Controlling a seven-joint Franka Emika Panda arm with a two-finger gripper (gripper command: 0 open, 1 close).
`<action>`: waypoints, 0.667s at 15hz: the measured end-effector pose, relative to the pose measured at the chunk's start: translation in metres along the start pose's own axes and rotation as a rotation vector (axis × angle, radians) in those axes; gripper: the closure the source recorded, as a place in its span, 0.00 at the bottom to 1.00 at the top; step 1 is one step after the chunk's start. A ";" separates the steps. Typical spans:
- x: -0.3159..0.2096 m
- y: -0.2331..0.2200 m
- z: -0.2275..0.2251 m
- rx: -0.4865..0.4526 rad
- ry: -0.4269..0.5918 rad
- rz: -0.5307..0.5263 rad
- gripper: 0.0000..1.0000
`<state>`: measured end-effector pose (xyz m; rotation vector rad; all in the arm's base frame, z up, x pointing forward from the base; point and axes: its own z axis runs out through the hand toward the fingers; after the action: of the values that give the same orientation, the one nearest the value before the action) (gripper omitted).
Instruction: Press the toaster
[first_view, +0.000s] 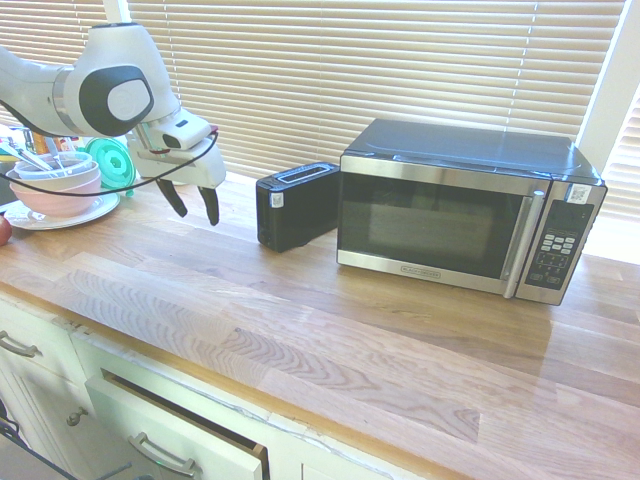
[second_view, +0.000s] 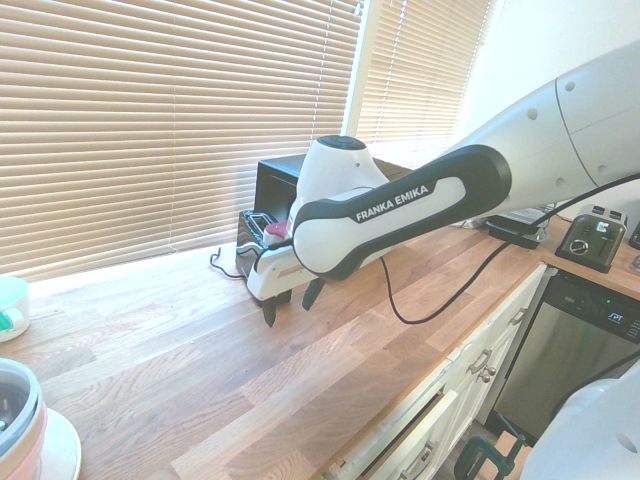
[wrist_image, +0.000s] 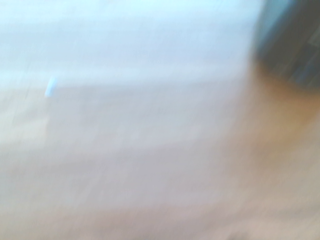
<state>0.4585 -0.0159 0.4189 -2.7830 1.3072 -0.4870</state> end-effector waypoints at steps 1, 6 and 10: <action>0.010 -0.003 -0.005 0.012 0.028 0.011 0.00; 0.054 -0.027 -0.024 0.059 0.155 0.034 0.00; 0.089 -0.042 -0.001 0.048 0.160 0.047 0.00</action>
<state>0.5425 -0.0558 0.4504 -2.7163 1.3665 -0.7420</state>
